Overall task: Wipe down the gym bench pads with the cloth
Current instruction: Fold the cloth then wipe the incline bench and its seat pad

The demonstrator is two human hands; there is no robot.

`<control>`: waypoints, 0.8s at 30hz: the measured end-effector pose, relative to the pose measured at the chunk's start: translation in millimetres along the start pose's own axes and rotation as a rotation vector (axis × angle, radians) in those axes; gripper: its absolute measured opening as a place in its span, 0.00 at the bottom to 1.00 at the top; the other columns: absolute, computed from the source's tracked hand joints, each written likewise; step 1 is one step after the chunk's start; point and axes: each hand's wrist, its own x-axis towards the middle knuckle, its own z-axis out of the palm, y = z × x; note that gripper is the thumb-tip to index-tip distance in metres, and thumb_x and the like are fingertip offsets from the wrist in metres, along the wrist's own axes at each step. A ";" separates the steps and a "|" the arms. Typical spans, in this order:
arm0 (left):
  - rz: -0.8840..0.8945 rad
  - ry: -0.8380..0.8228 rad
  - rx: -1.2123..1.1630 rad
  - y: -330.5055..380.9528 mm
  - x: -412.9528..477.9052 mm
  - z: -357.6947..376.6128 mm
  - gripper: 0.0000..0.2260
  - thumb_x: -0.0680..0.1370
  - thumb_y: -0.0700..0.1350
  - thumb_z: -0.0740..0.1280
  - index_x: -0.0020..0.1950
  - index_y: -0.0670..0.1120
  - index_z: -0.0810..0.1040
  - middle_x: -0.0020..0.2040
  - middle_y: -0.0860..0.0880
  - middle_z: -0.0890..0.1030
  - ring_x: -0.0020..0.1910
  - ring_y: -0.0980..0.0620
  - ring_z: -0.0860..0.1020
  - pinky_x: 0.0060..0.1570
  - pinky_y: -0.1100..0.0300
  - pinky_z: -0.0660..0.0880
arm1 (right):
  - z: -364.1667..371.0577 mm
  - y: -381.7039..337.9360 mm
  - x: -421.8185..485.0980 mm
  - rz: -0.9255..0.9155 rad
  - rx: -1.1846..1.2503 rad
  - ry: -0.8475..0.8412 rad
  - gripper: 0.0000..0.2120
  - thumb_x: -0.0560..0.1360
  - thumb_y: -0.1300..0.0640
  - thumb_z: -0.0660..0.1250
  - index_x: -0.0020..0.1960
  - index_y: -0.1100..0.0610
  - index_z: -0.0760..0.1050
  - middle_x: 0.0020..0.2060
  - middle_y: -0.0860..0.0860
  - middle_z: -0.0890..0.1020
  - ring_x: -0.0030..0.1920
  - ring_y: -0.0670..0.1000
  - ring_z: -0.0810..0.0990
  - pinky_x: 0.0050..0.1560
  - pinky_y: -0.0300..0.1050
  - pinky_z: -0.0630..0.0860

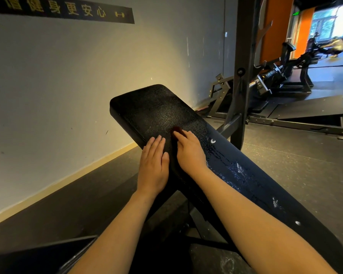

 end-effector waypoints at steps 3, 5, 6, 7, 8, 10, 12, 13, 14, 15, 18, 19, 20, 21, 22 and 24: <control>-0.001 0.002 -0.057 -1.0 -0.9 0.4 0.21 0.87 0.48 0.52 0.81 0.49 0.59 0.81 0.54 0.58 0.77 0.67 0.44 0.80 0.54 0.48 | 6.4 -15.1 -7.4 0.037 0.014 0.038 0.20 0.84 0.58 0.55 0.75 0.53 0.70 0.76 0.52 0.67 0.78 0.54 0.58 0.78 0.52 0.58; -0.011 0.009 -0.137 -0.7 -0.5 0.5 0.21 0.87 0.47 0.53 0.81 0.48 0.60 0.81 0.54 0.59 0.77 0.67 0.46 0.80 0.53 0.51 | 9.8 -21.6 -21.4 -0.041 0.039 0.028 0.20 0.83 0.57 0.57 0.74 0.51 0.71 0.75 0.51 0.69 0.77 0.53 0.61 0.77 0.52 0.60; -0.017 0.011 -0.165 -0.9 -0.5 -0.1 0.21 0.87 0.46 0.53 0.81 0.48 0.60 0.81 0.53 0.60 0.77 0.66 0.47 0.80 0.52 0.51 | 8.9 -21.9 -28.1 -0.090 0.049 0.006 0.20 0.83 0.57 0.57 0.74 0.50 0.71 0.74 0.50 0.69 0.77 0.52 0.61 0.76 0.51 0.61; -0.021 0.009 -0.176 -0.8 -0.7 -1.0 0.21 0.87 0.45 0.54 0.81 0.48 0.60 0.81 0.53 0.60 0.77 0.65 0.48 0.80 0.52 0.52 | 6.1 -20.2 -32.3 -0.128 0.055 -0.028 0.20 0.83 0.57 0.58 0.74 0.50 0.70 0.75 0.50 0.69 0.77 0.52 0.61 0.76 0.51 0.61; -0.023 0.003 -0.173 -0.3 -1.1 -2.5 0.21 0.87 0.45 0.54 0.81 0.49 0.60 0.81 0.53 0.60 0.77 0.65 0.48 0.80 0.51 0.52 | 2.3 -16.9 -33.2 -0.147 0.052 -0.063 0.20 0.84 0.56 0.57 0.74 0.49 0.70 0.75 0.50 0.68 0.77 0.52 0.61 0.76 0.50 0.61; -0.026 -0.017 -0.149 2.3 -1.7 -5.3 0.21 0.87 0.46 0.53 0.81 0.49 0.60 0.81 0.53 0.59 0.78 0.64 0.47 0.80 0.52 0.50 | -5.3 -9.5 -30.6 -0.124 0.012 -0.084 0.20 0.84 0.56 0.57 0.75 0.48 0.69 0.76 0.50 0.67 0.78 0.52 0.60 0.77 0.50 0.60; -0.043 -0.036 -0.133 6.4 -3.7 -8.1 0.21 0.87 0.46 0.52 0.81 0.49 0.59 0.81 0.54 0.58 0.78 0.64 0.46 0.79 0.56 0.48 | -7.4 -8.8 -31.7 -0.043 -0.013 -0.049 0.20 0.84 0.56 0.56 0.75 0.50 0.69 0.76 0.51 0.66 0.78 0.53 0.58 0.77 0.49 0.57; -0.048 -0.047 -0.132 8.5 -4.6 -9.8 0.21 0.87 0.46 0.52 0.81 0.50 0.59 0.81 0.54 0.58 0.78 0.64 0.45 0.78 0.59 0.47 | -6.4 -13.2 -34.1 -0.008 -0.011 -0.031 0.20 0.84 0.57 0.56 0.75 0.51 0.69 0.77 0.52 0.66 0.78 0.54 0.57 0.78 0.49 0.56; -0.048 -0.059 -0.137 10.5 -6.4 -11.2 0.21 0.87 0.46 0.52 0.81 0.50 0.59 0.82 0.54 0.57 0.77 0.65 0.45 0.77 0.60 0.46 | -3.8 -19.1 -37.5 0.013 -0.004 -0.025 0.20 0.84 0.57 0.56 0.76 0.52 0.68 0.77 0.52 0.66 0.79 0.54 0.57 0.78 0.49 0.56; -0.050 -0.072 -0.152 12.0 -8.2 -12.8 0.21 0.87 0.46 0.53 0.81 0.50 0.59 0.82 0.54 0.57 0.77 0.65 0.45 0.76 0.61 0.46 | -1.2 -25.9 -40.5 0.011 0.006 -0.029 0.21 0.84 0.57 0.56 0.76 0.52 0.68 0.77 0.52 0.66 0.79 0.54 0.57 0.78 0.50 0.57; -0.104 -0.088 -0.262 15.1 -12.6 -21.5 0.21 0.87 0.48 0.52 0.81 0.51 0.60 0.81 0.54 0.59 0.77 0.65 0.48 0.77 0.60 0.49 | -2.0 -39.9 -43.8 -0.031 0.108 -0.062 0.21 0.84 0.57 0.55 0.76 0.50 0.68 0.75 0.50 0.69 0.78 0.52 0.59 0.76 0.50 0.59; -0.126 -0.072 -0.292 14.9 -13.3 -23.7 0.20 0.87 0.49 0.52 0.80 0.51 0.62 0.80 0.54 0.61 0.78 0.63 0.51 0.79 0.56 0.51 | -5.1 -42.2 -43.4 -0.028 0.161 -0.071 0.21 0.84 0.58 0.55 0.76 0.49 0.68 0.75 0.49 0.69 0.78 0.51 0.59 0.75 0.49 0.60; -0.141 -0.044 -0.307 14.1 -14.1 -25.1 0.20 0.87 0.49 0.52 0.80 0.52 0.63 0.79 0.53 0.64 0.78 0.60 0.55 0.79 0.52 0.54 | -6.0 -42.8 -42.9 -0.026 0.212 -0.083 0.20 0.84 0.58 0.55 0.76 0.49 0.68 0.74 0.48 0.70 0.78 0.50 0.59 0.75 0.48 0.60; -0.151 -0.008 -0.319 13.1 -15.1 -25.7 0.20 0.87 0.50 0.53 0.79 0.52 0.65 0.78 0.53 0.67 0.77 0.56 0.60 0.78 0.48 0.58 | -7.3 -45.2 -43.4 -0.029 0.258 -0.096 0.20 0.84 0.58 0.55 0.75 0.49 0.68 0.74 0.47 0.70 0.78 0.49 0.60 0.75 0.47 0.59; -0.162 0.027 -0.343 12.5 -16.1 -25.9 0.19 0.87 0.51 0.53 0.78 0.53 0.66 0.76 0.53 0.69 0.76 0.55 0.64 0.76 0.46 0.62 | -7.3 -48.5 -43.8 -0.030 0.309 -0.102 0.20 0.85 0.58 0.55 0.75 0.49 0.68 0.74 0.48 0.70 0.77 0.48 0.60 0.75 0.45 0.60; -0.199 0.059 -0.447 13.5 -18.3 -26.6 0.19 0.86 0.52 0.53 0.78 0.54 0.67 0.75 0.55 0.70 0.74 0.56 0.67 0.75 0.46 0.65 | -6.8 -59.1 -44.1 -0.003 0.444 -0.068 0.19 0.85 0.58 0.55 0.74 0.51 0.71 0.73 0.47 0.69 0.73 0.44 0.65 0.71 0.33 0.63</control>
